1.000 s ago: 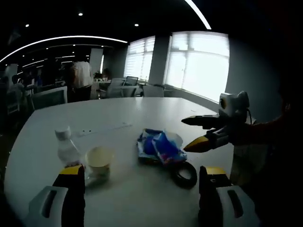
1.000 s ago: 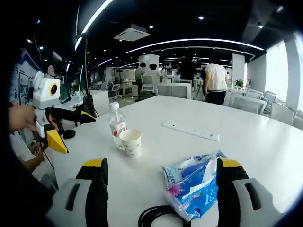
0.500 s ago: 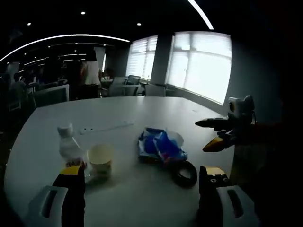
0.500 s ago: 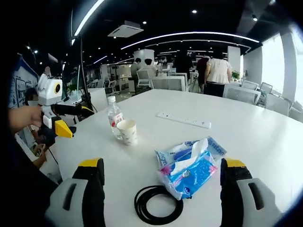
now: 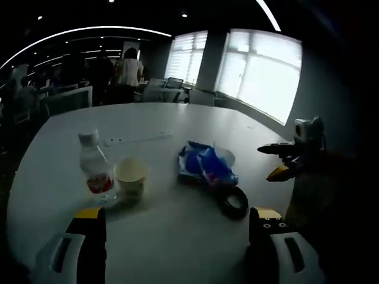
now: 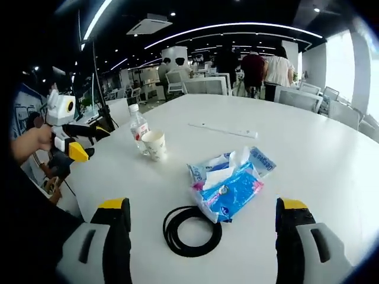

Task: Arrange the tabletop items into an orderly group along one side of the table until the central work area is clear of visible clutter.

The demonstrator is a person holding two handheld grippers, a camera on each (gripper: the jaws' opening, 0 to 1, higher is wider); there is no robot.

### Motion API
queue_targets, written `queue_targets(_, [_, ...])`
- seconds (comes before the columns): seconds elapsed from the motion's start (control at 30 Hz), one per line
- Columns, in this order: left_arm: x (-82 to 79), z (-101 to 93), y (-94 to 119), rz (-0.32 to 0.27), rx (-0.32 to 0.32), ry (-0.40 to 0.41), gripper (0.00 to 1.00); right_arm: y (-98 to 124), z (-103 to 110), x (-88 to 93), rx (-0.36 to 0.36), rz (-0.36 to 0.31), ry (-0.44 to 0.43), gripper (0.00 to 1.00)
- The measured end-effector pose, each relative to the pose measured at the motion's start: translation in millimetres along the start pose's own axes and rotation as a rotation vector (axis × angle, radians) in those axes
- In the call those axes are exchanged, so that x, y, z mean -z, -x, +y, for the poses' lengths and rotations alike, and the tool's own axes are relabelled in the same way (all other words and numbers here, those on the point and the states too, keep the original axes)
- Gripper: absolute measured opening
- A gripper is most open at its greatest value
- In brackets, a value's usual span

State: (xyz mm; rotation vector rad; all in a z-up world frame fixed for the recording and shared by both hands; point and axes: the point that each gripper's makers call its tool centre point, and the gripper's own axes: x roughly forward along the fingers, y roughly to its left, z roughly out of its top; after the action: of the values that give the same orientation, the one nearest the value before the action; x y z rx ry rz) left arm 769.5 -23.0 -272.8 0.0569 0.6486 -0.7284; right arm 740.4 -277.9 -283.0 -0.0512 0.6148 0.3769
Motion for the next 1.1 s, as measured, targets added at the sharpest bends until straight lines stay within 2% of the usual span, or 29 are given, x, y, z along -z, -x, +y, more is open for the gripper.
queue_targets(0.37, [9.7, 10.5, 5.4, 0.031, -0.026, -0.003, 1.0, 6.2, -9.1, 5.6, 0.018, 0.037, -0.008, 0.99])
queue_targets(0.77, [7.9, 16.4, 11.8, 0.017, -0.039, -0.006, 1.0, 10.8, -15.2, 10.1, 0.033, 0.044, -0.01, 0.99])
queue_targets(1.1, [7.3, 13.5, 11.5, 0.015, -0.035, -0.01, 1.0, 10.6, -15.3, 15.4, 0.023, 0.058, -0.007, 0.98])
